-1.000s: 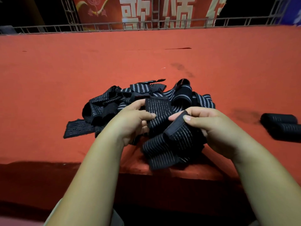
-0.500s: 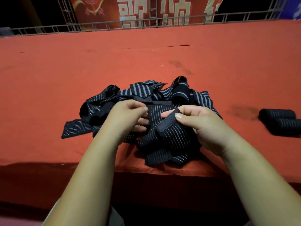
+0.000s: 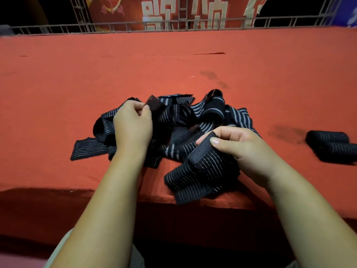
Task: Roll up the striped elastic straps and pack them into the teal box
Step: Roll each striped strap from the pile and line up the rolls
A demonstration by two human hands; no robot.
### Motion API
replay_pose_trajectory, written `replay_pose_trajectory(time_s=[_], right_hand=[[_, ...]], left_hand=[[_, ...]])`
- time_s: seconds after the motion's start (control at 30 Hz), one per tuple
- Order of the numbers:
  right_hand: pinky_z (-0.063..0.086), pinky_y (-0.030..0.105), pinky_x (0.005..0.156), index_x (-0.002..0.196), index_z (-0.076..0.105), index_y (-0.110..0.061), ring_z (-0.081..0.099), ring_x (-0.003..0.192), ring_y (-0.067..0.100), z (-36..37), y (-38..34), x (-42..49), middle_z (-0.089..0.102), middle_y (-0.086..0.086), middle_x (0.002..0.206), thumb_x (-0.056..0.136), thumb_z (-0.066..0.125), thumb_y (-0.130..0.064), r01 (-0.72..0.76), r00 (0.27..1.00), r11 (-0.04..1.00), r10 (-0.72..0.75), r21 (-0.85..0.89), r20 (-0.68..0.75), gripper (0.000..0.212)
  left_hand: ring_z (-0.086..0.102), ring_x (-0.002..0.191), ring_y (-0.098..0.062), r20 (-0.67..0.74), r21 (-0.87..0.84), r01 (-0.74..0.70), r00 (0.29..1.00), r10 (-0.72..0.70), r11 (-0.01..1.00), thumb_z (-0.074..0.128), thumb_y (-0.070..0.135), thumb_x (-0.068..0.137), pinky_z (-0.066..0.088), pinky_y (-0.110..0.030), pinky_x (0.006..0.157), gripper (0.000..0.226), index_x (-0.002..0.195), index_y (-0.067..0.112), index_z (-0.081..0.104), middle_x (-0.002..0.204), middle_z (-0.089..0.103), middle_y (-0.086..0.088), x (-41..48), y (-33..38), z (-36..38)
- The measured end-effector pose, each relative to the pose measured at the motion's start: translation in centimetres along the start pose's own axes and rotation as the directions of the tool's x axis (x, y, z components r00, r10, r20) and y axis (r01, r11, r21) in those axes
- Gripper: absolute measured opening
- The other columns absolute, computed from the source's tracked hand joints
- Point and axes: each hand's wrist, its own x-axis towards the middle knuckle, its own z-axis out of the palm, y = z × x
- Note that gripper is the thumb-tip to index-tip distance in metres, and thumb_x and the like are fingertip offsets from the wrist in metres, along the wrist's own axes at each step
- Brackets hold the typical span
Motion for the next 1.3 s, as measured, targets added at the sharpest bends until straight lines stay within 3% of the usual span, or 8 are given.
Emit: replay_pose_trajectory(time_s=[0.2, 0.33, 0.4, 0.67, 0.9, 0.97, 1.17, 1.3], right_hand=[[0.057, 0.03, 0.08, 0.111, 0.078, -0.008, 0.075, 0.095, 0.023, -0.5, -0.5, -0.5, 0.079, 0.009, 0.105, 0.098, 0.061, -0.018, 0.159, 0.987, 0.987, -0.159, 0.037, -0.002, 0.024], [0.055, 0.031, 0.08, 0.112, 0.075, -0.004, 0.072, 0.095, 0.023, -0.8, -1.3, -1.1, 0.076, 0.011, 0.103, 0.099, 0.058, -0.015, 0.266, 0.964, 0.961, -0.267, 0.074, -0.004, 0.024], [0.054, 0.034, 0.083, 0.111, 0.076, -0.004, 0.07, 0.098, 0.024, -1.1, -1.7, -1.5, 0.075, 0.01, 0.105, 0.1, 0.058, -0.014, 0.308, 0.951, 0.95, -0.308, 0.052, 0.002, 0.024], [0.052, 0.024, 0.074, 0.111, 0.076, -0.004, 0.069, 0.089, 0.018, -1.2, -3.5, -4.3, 0.075, 0.009, 0.1, 0.1, 0.058, -0.015, 0.296, 0.955, 0.954, -0.296, 0.051, 0.004, 0.024], [0.052, 0.027, 0.074, 0.112, 0.075, -0.003, 0.068, 0.086, 0.019, -0.7, -6.7, -7.3, 0.074, 0.026, 0.102, 0.104, 0.064, -0.015, 0.263, 0.964, 0.965, -0.261, 0.028, -0.059, 0.018], [0.05, 0.025, 0.068, 0.106, 0.075, -0.005, 0.065, 0.078, 0.014, -0.6, -8.7, -8.4, 0.073, 0.016, 0.09, 0.103, 0.068, -0.017, 0.277, 0.955, 0.961, -0.273, 0.02, -0.117, 0.014], [0.052, 0.025, 0.067, 0.102, 0.08, -0.016, 0.068, 0.076, 0.011, -0.8, -14.6, -9.9, 0.078, -0.001, 0.09, 0.104, 0.068, -0.017, 0.313, 0.866, 0.941, -0.339, -0.13, -0.368, 0.012], [0.056, 0.023, 0.068, 0.101, 0.079, -0.014, 0.071, 0.077, 0.01, -1.2, -17.9, -10.8, 0.08, -0.001, 0.09, 0.104, 0.068, -0.013, 0.332, 0.825, 0.928, -0.374, -0.172, -0.424, 0.012]], left_hand=[[0.069, 0.084, -0.031, 0.202, 0.117, 0.081, 0.974, -0.104, 0.99, 0.062, 0.045, 0.103, 0.045, -0.032, 0.065, 0.042, 0.097, 0.004, 0.067, 0.085, 0.076, -0.005, -0.8, 2.2, -1.5], [0.065, 0.072, -0.02, 0.687, 0.12, 0.329, 0.653, -0.318, 0.937, 0.041, 0.069, 0.108, 0.048, -0.033, 0.067, 0.065, 0.105, 0.014, 0.075, 0.087, 0.084, -0.001, -2.4, 4.1, -2.6], [0.069, 0.072, -0.017, 0.739, -0.045, 0.451, 0.616, -0.274, 0.892, 0.046, 0.062, 0.11, 0.048, -0.032, 0.064, 0.054, 0.108, 0.015, 0.072, 0.086, 0.083, -0.001, -3.1, 4.4, -2.4], [0.08, 0.104, -0.026, 0.606, -0.606, 0.505, 0.793, -0.054, 0.615, 0.073, 0.005, 0.1, 0.064, -0.037, 0.089, 0.028, 0.128, 0.004, 0.069, 0.117, 0.081, -0.016, -5.0, 6.6, -2.8], [0.078, 0.08, -0.014, 0.472, -0.689, 0.33, 0.88, 0.053, 0.646, 0.07, 0.001, 0.1, 0.061, -0.025, 0.068, 0.015, 0.112, 0.008, 0.077, 0.095, 0.082, -0.006, -6.0, 10.9, -5.6], [0.073, 0.069, -0.009, 0.417, -0.699, 0.271, 0.906, 0.07, 0.662, 0.069, 0.001, 0.101, 0.059, -0.023, 0.063, 0.014, 0.108, 0.011, 0.077, 0.083, 0.08, 0.001, -6.2, 12.6, -6.9], [0.079, 0.087, -0.017, 0.342, -0.716, 0.172, 0.931, 0.125, 0.677, 0.067, 0.002, 0.101, 0.066, -0.039, 0.08, 0.015, 0.112, 0.007, 0.076, 0.097, 0.082, -0.007, -5.2, 17.3, -10.2], [0.078, 0.083, -0.014, 0.296, -0.729, 0.125, 0.944, 0.145, 0.672, 0.066, 0.001, 0.103, 0.066, -0.034, 0.075, 0.015, 0.107, 0.01, 0.076, 0.092, 0.082, -0.004, -4.8, 19.7, -12.0]])
